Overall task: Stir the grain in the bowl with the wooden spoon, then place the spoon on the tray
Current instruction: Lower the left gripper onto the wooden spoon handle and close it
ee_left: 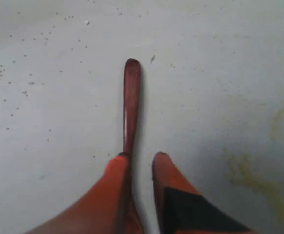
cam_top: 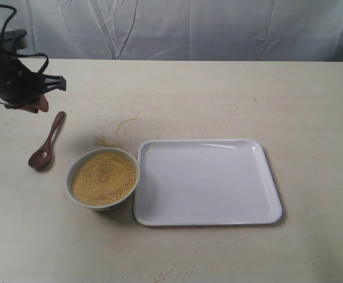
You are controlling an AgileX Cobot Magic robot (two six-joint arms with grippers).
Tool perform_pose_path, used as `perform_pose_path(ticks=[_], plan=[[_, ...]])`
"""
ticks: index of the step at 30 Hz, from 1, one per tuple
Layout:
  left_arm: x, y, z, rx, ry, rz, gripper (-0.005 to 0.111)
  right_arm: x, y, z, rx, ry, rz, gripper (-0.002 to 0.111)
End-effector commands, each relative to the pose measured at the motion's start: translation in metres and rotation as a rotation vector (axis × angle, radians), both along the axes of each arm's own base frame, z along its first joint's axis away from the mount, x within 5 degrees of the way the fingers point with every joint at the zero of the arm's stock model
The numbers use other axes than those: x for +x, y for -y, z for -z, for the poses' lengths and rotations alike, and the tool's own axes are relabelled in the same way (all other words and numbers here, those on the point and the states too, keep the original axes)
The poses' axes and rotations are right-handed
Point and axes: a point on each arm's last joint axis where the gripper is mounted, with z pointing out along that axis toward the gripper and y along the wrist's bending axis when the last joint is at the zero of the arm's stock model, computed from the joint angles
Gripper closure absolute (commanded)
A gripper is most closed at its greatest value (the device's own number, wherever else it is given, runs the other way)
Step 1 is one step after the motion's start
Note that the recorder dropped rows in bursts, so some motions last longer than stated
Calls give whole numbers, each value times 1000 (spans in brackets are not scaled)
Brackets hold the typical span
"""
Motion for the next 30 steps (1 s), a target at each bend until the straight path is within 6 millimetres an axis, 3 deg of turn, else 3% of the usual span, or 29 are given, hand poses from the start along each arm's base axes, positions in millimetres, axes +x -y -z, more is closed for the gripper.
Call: perform_pose_path(ticks=[1, 5, 12, 30], plan=[[9, 2, 26, 28, -30, 18, 69, 0, 0, 0, 0, 8, 4, 107], [10, 1, 41, 64, -58, 73, 60, 0, 0, 0, 0, 11, 4, 107], [14, 5, 59, 95, -61, 126, 59, 0, 0, 0, 0, 11, 4, 107], [17, 3, 64, 124, -33, 155, 65, 0, 0, 0, 0, 8, 4, 107]])
